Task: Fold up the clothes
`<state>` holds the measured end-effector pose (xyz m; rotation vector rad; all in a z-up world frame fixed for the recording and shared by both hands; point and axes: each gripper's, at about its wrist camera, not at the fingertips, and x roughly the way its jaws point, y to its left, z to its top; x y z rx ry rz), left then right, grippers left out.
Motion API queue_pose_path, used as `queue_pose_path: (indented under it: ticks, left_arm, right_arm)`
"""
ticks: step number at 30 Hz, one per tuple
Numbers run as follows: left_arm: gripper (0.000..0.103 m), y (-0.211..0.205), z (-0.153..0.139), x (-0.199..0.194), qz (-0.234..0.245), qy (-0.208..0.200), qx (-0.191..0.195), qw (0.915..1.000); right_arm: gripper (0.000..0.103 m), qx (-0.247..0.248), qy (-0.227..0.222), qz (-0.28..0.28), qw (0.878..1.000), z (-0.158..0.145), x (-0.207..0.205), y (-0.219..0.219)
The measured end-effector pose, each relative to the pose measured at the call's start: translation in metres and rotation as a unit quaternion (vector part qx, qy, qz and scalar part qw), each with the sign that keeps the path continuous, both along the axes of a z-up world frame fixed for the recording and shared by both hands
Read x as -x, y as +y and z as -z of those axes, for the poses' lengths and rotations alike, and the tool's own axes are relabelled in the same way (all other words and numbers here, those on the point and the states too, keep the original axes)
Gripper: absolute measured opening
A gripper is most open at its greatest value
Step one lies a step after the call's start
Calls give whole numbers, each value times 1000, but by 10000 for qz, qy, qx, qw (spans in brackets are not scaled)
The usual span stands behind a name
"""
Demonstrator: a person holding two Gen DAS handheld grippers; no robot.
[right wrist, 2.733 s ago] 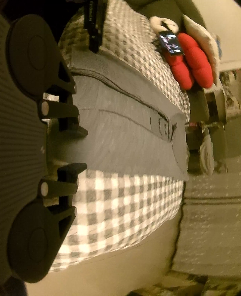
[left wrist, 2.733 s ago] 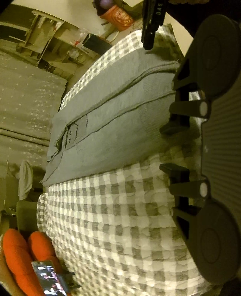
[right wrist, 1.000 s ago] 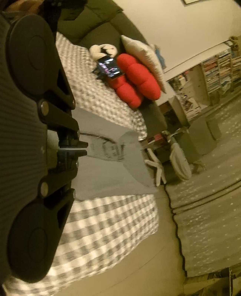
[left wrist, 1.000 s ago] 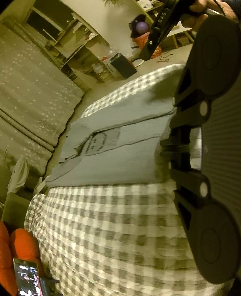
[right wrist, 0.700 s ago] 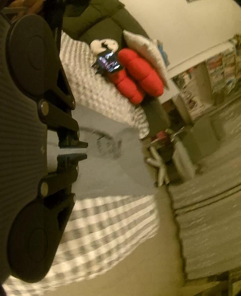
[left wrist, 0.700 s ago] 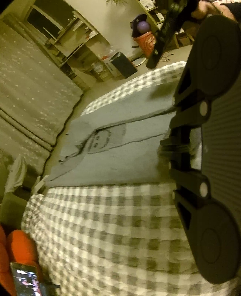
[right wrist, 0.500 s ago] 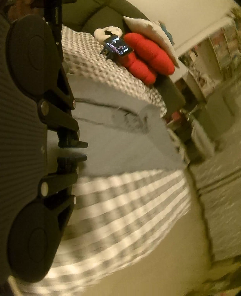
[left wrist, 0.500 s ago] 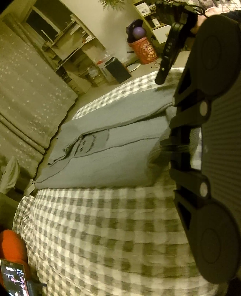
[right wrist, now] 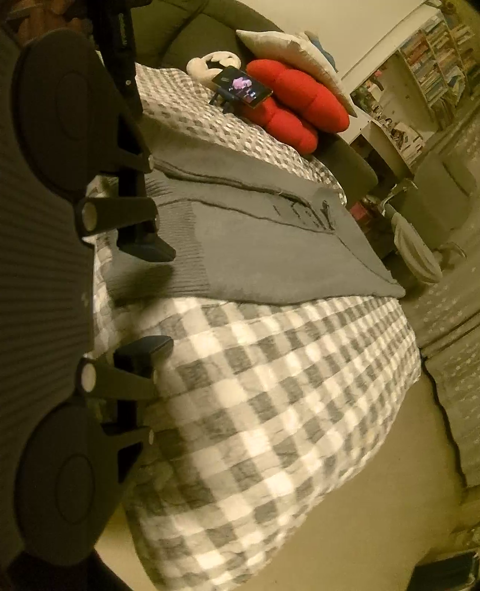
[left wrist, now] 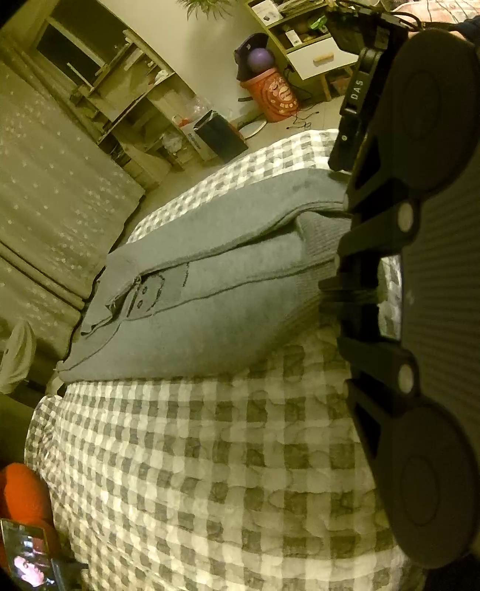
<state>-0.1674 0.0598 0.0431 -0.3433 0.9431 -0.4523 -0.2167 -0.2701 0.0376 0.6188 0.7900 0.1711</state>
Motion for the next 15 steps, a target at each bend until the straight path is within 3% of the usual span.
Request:
queue_pose_path:
  ticks: [5,6,7,8,15]
  left_arm:
    - [5,2,5,5,-69,51,-63,9999]
    - [5,2,6,7,-77,56,-80,9999]
    - [5,2,7,8,-85,65,-87,9999]
    - [5,3,7,9,-94,73,-82,9999]
    - [5,8,0,12,-74,33,20,10000]
  right_arm:
    - [48,-73,-41,-423,9991,8,-4,12]
    - [37,0,-78,-475,9988,8,-4,15]
    - [13,77,-93,-511,9986,7,-4,17]
    - [9,120,-94,-510,9986,6,-4,18]
    - [9,131,-561,-503,9971,-35,9,19]
